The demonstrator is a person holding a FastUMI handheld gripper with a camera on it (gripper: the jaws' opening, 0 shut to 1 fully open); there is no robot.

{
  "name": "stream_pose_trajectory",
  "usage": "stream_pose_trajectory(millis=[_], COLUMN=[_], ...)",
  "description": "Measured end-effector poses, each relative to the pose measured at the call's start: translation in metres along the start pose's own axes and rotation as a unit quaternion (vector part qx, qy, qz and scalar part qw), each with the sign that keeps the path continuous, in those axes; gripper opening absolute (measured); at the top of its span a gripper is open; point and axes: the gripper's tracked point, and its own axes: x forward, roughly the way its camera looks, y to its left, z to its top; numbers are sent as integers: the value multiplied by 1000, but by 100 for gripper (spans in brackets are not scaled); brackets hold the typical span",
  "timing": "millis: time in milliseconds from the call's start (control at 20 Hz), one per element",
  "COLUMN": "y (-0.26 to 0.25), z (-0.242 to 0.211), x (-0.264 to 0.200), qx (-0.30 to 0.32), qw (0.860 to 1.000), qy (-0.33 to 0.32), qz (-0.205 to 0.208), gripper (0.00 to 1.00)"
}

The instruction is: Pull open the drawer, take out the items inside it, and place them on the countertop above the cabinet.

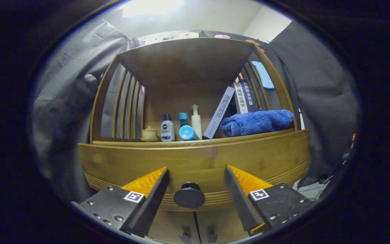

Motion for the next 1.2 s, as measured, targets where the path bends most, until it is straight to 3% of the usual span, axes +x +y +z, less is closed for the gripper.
stream_pose_trajectory(millis=[900,1200], y=[4,4], z=[-3,-4], x=[27,27], qx=[0,1], qw=[1000,1000], qy=[-23,2], qz=[-2,-4], gripper=[98,98])
